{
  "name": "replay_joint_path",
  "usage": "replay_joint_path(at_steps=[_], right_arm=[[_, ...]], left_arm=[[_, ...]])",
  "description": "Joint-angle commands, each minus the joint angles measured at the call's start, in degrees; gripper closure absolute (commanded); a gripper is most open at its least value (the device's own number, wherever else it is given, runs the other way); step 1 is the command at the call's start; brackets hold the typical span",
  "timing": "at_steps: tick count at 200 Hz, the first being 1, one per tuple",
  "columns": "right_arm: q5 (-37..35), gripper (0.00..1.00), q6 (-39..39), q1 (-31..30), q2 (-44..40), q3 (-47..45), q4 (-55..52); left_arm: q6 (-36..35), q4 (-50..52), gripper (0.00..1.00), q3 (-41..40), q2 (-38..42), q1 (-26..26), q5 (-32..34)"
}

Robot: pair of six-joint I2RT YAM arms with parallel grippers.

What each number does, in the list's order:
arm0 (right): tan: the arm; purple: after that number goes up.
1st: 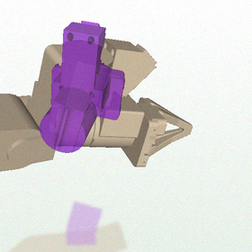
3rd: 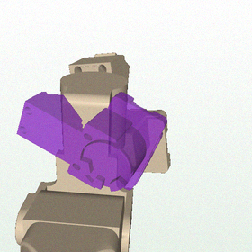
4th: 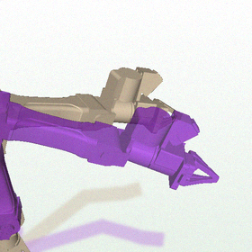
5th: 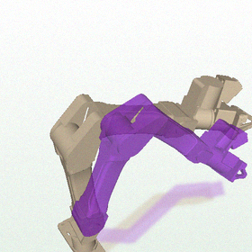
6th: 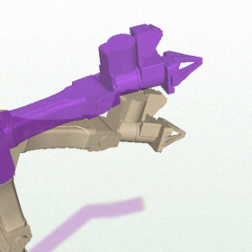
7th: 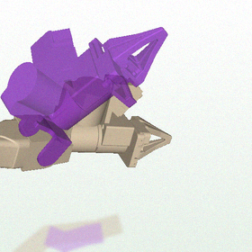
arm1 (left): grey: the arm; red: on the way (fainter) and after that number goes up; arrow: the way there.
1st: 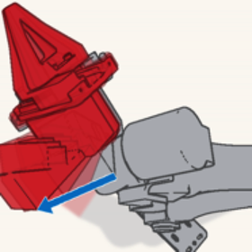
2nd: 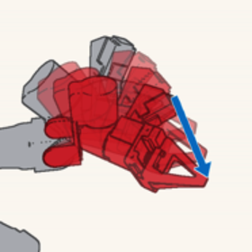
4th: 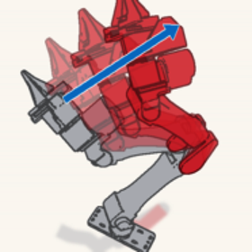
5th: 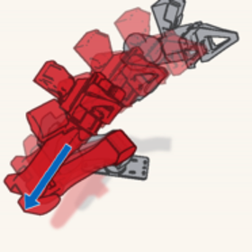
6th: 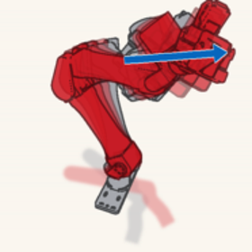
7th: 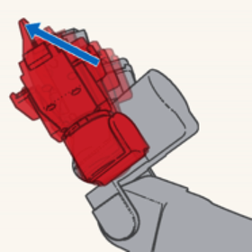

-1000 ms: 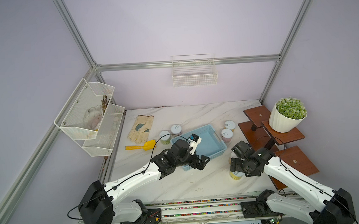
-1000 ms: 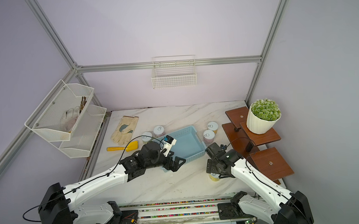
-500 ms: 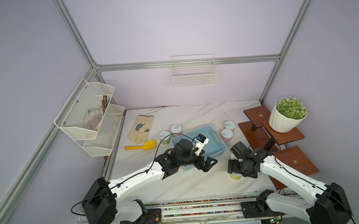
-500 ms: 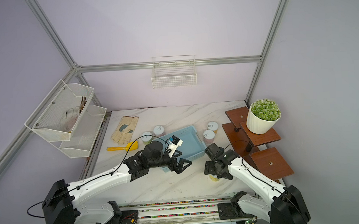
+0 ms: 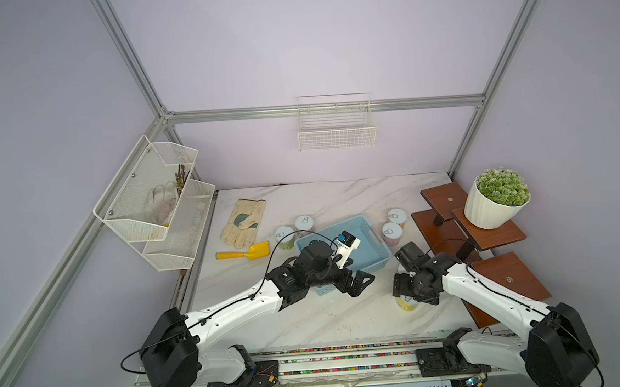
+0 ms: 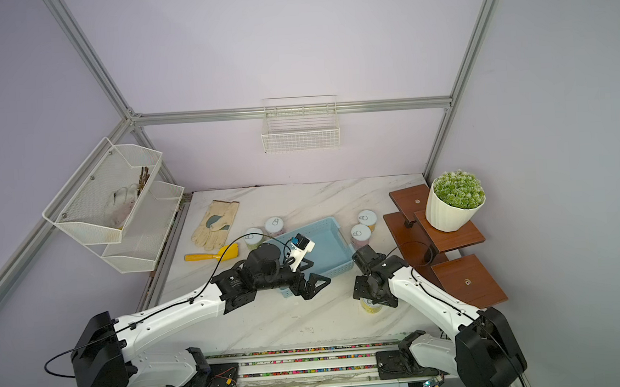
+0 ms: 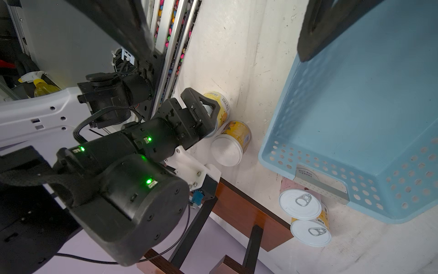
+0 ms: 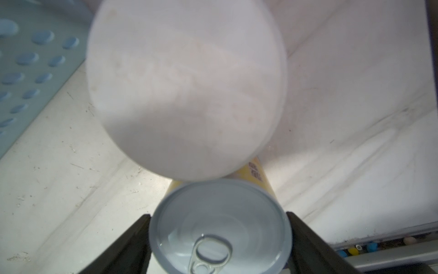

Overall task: Put the canned food in the basket
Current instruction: Pick up the canned food from the center of the board.

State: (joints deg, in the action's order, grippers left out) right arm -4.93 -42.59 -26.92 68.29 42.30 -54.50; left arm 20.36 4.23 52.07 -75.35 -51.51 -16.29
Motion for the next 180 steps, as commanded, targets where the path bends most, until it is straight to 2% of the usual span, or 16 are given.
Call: replay_joint_path(at_steps=[1,64,77,81,104,140,180], right_arm=[[-0.5,0.15,0.3,0.5,0.5,-0.2,1.4],[-0.6,0.28,0.4,0.5,0.6,0.3,0.2],[-1.3,0.32,0.2,0.6,-0.7,1.6,-1.6],[-1.7,0.39,0.1,0.6,-1.1,2.1,-2.4],[-3.3,0.46,0.9,0.6,-4.2,6.0,-6.7],[-1.5,0.51,2.8,0.5,-6.9,12.3,-10.1],[1.7,0.53,5.6,0.2,-4.3,20.9,-10.7]], left_arm=[[-1.0,-0.8,0.0,-0.2,2.0,-0.1,0.5],[-0.8,-0.7,0.0,-0.4,2.2,-0.1,1.7],[-0.8,-0.6,0.0,-0.4,2.4,-0.1,2.3],[-0.8,-0.5,0.0,-0.4,2.5,0.0,2.6],[-1.2,0.5,0.0,-0.2,3.0,0.0,4.3],[-0.8,2.1,0.0,0.1,4.0,0.5,7.7],[-1.0,3.4,0.0,0.3,5.8,2.6,8.5]])
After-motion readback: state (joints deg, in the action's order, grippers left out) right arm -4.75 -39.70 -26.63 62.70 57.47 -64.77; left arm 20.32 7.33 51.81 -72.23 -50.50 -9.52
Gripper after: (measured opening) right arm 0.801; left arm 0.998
